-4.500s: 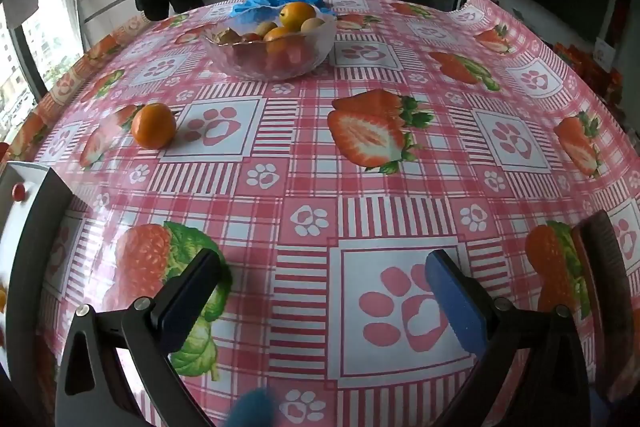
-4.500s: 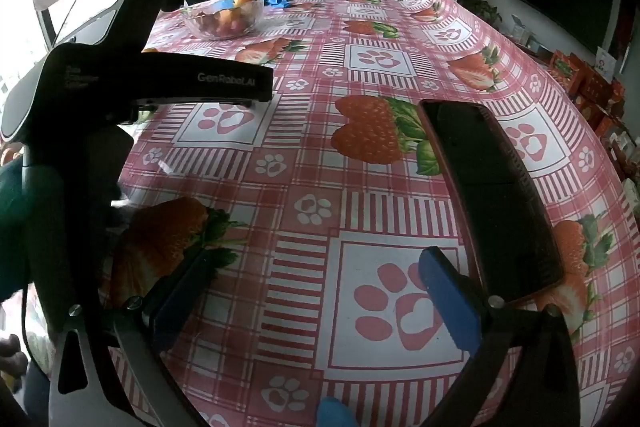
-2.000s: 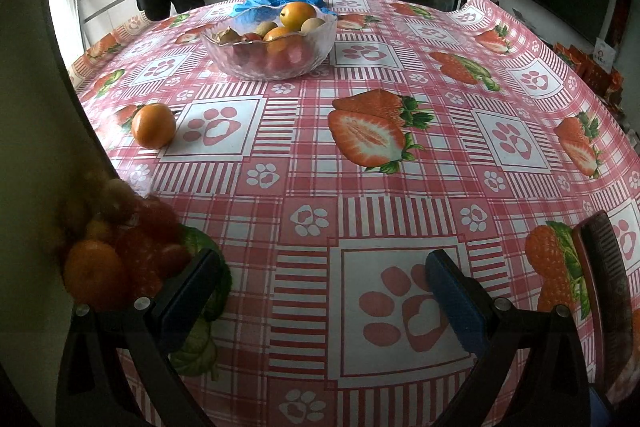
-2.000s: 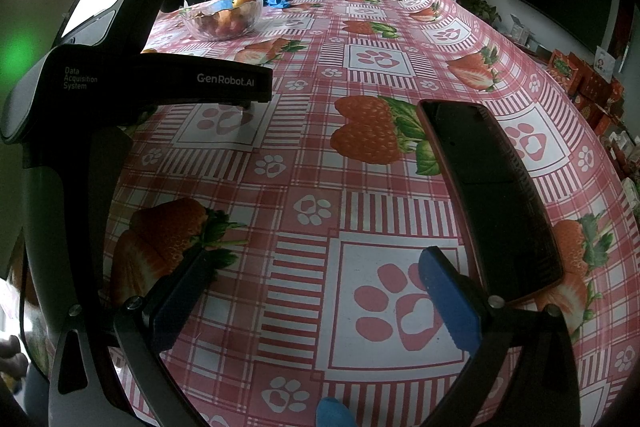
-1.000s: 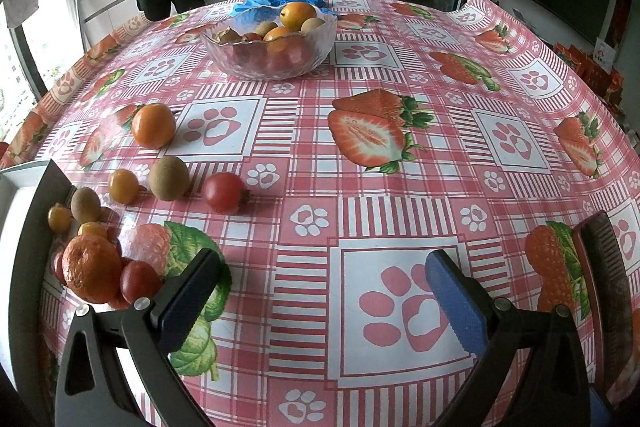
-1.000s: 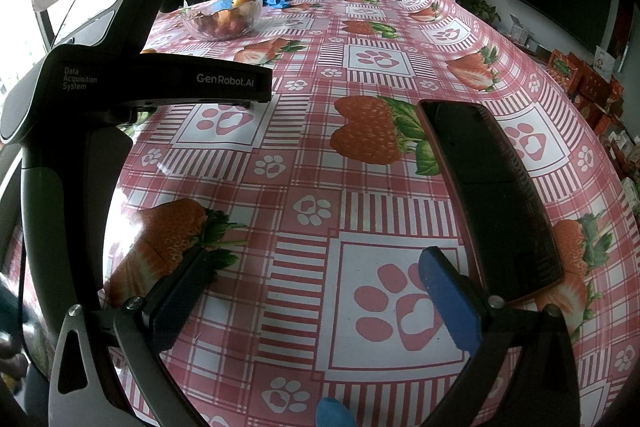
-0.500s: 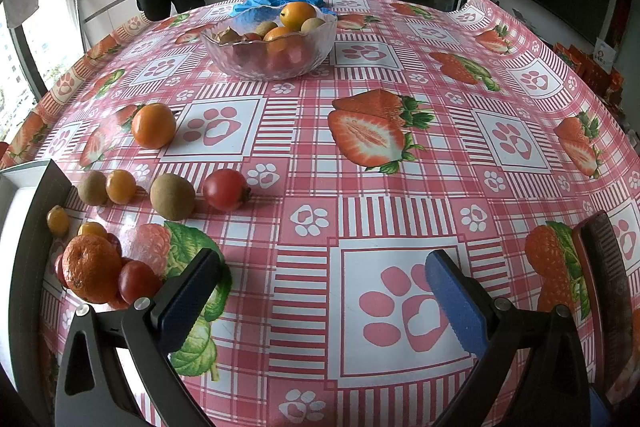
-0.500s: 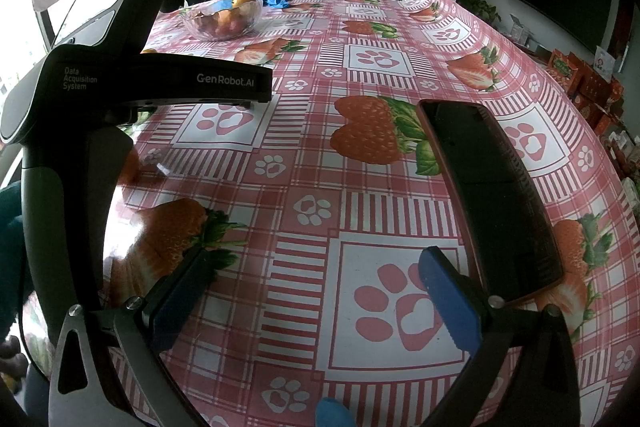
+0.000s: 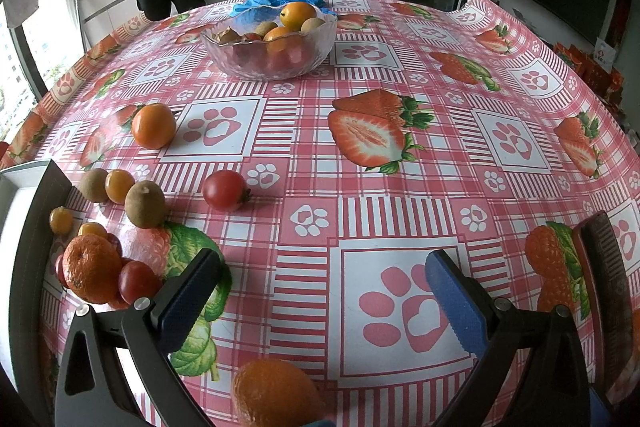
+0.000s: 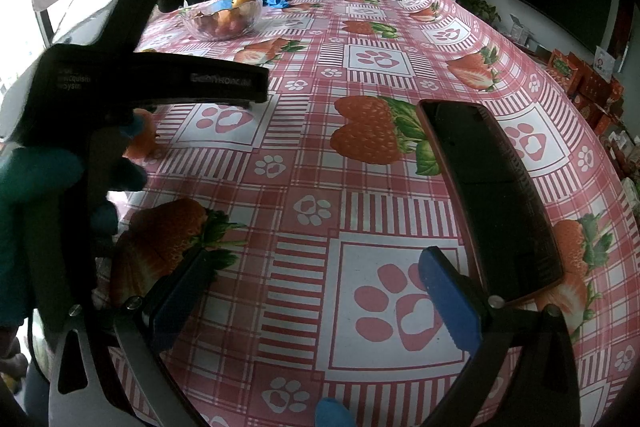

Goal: Organize fruits
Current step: 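Grasp an orange with the left tool while the right tool grasps another orange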

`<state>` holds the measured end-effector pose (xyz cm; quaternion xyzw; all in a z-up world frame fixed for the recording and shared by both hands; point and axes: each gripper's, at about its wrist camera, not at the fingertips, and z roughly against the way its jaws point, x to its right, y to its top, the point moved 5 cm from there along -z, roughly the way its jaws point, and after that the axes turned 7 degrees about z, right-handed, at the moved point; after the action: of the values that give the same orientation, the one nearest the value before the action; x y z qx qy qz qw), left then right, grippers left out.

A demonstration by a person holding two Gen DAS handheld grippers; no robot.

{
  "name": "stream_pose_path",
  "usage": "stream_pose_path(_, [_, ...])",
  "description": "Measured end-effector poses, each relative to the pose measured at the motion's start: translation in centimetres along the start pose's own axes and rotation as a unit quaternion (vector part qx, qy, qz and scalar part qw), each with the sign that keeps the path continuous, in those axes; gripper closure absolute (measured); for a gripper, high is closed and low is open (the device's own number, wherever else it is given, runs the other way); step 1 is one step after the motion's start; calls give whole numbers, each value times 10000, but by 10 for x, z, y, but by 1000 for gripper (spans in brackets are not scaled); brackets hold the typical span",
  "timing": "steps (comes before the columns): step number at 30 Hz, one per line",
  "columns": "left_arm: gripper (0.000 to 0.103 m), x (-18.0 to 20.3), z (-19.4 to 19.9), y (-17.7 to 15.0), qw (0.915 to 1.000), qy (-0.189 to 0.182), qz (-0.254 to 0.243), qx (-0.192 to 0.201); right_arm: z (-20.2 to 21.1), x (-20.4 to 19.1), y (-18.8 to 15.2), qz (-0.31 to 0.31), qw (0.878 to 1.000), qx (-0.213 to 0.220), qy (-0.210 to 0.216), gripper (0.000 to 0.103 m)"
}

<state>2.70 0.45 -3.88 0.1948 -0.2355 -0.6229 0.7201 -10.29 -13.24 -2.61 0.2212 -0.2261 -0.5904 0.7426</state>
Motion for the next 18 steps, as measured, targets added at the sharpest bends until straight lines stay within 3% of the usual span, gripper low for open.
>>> stream_pose_path(4, [1,-7,20,0,10000,-59,-44,-62,0,0,0,0,10000,0,-2,0])
stream_pose_path(9, [1,-38,66,3,9990,-200,-33,397,1,0,0,0,10000,0,-2,0])
stream_pose_path(14, [1,-81,72,-35,9999,-77,27,-82,1,0,0,1,10000,-1,-2,0])
stream_pose_path(18, [1,-88,63,-62,9996,121,-22,-252,1,-1,0,2,10000,-4,-2,0])
